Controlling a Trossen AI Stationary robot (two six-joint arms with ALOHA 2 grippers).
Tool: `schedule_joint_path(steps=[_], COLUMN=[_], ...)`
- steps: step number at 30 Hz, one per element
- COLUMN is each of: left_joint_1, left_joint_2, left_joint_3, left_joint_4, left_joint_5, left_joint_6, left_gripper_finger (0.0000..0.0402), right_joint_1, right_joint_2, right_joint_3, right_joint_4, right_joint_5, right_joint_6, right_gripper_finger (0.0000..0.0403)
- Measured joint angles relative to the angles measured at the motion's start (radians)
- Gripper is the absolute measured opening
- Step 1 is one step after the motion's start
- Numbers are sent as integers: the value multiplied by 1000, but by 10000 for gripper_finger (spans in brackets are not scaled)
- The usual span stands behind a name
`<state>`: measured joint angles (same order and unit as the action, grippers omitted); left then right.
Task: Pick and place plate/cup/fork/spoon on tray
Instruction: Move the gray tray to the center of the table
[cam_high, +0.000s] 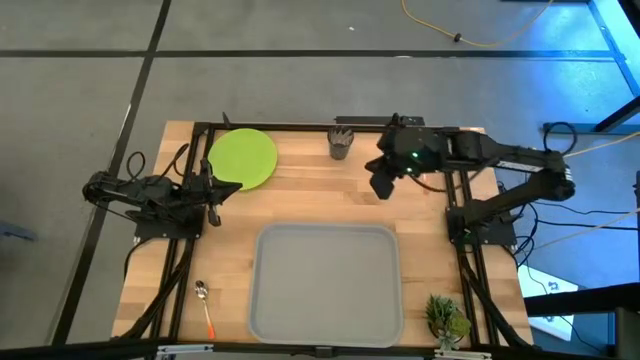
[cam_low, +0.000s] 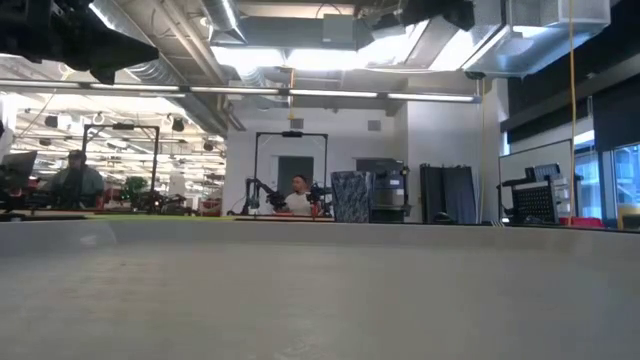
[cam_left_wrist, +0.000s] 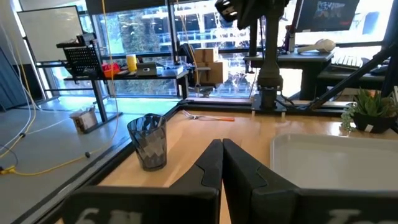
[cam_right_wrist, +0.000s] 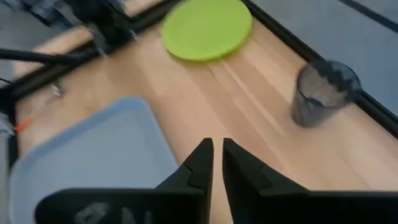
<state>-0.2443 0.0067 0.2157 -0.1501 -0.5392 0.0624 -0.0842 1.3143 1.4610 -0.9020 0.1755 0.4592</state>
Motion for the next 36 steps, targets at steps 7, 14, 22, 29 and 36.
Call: schedule_joint_path(steps=[7, 14, 22, 29, 36], left_joint_1=[0, 0, 0, 0, 0], left_joint_2=[0, 0, 0, 0, 0], left_joint_3=[0, 0, 0, 0, 0], left_joint_4=[0, 0, 0, -7, -70], left_joint_5=[2, 2, 2, 2, 2], left_joint_6=[0, 0, 0, 0, -8], left_gripper_finger=[0, 0, 0, 0, 0], right_joint_1=[-68, -124, -128, -107, -48], right_joint_2=[104, 210, 304, 352, 406], right_joint_3=[47, 73, 73, 74, 74], right_joint_4=[-45, -40, -40, -43, -59], right_joint_5=[-12, -45, -48, -294, -337], right_joint_6=[-117, -345, -781, -778, -779], right_gripper_finger=[50, 50, 50, 50, 50])
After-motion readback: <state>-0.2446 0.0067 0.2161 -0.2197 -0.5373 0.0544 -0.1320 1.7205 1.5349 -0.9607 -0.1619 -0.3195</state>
